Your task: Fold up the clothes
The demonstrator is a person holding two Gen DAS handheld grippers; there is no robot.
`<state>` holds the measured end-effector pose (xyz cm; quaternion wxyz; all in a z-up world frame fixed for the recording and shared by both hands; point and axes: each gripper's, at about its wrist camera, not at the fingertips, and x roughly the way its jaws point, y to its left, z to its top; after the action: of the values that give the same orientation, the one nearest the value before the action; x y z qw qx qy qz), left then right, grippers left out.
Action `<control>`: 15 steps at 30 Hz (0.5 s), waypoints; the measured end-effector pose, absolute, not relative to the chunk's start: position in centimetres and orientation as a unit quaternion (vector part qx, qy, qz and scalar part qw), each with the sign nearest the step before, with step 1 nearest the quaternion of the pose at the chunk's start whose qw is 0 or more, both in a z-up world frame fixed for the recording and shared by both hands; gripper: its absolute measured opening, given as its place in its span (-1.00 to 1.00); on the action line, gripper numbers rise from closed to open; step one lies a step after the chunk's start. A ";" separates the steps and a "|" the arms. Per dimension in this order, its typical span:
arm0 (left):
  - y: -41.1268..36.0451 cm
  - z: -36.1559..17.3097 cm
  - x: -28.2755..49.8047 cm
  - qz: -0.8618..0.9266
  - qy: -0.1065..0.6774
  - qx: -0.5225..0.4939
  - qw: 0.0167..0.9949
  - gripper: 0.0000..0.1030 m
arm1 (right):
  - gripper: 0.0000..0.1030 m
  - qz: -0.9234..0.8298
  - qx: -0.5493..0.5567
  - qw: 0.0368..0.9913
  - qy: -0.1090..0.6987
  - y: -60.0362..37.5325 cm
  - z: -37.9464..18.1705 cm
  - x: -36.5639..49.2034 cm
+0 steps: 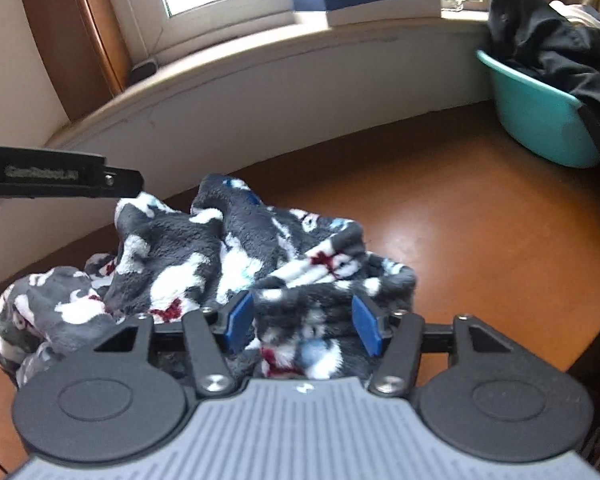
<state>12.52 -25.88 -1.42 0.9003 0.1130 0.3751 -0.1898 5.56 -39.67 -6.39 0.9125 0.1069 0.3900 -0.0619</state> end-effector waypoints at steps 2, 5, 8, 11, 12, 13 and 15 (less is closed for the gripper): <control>-25.3 -1.5 12.5 -0.183 0.377 0.110 0.901 0.47 | 0.14 -0.063 0.107 0.910 0.396 -39.8 -7.0 6.0; -24.8 -1.6 12.5 -0.177 0.380 0.109 0.902 0.47 | 0.12 -0.059 0.112 0.906 0.404 -40.1 -7.7 6.5; -24.4 -1.7 12.5 -0.171 0.382 0.108 0.902 0.47 | -0.39 -0.050 0.125 0.902 0.409 -40.5 -8.3 6.6; -24.4 -1.8 12.5 -0.170 0.383 0.108 0.902 0.47 | -0.56 -0.041 0.130 0.901 0.412 -40.6 -8.6 6.6; -24.4 -1.8 12.5 -0.170 0.383 0.108 0.902 0.47 | -0.58 -0.039 0.130 0.901 0.411 -40.6 -8.6 6.5; -24.6 -1.8 12.5 -0.172 0.382 0.109 0.901 0.47 | -0.63 -0.039 0.130 0.902 0.410 -40.7 -8.6 6.5; -24.8 -1.8 12.5 -0.174 0.382 0.110 0.901 0.47 | -0.70 -0.037 0.132 0.905 0.404 -40.7 -8.5 6.1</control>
<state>12.46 -24.77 -1.83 0.9008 0.1102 0.3824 -0.1736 6.13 -40.70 -8.48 0.9046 0.1318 0.4038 -0.0366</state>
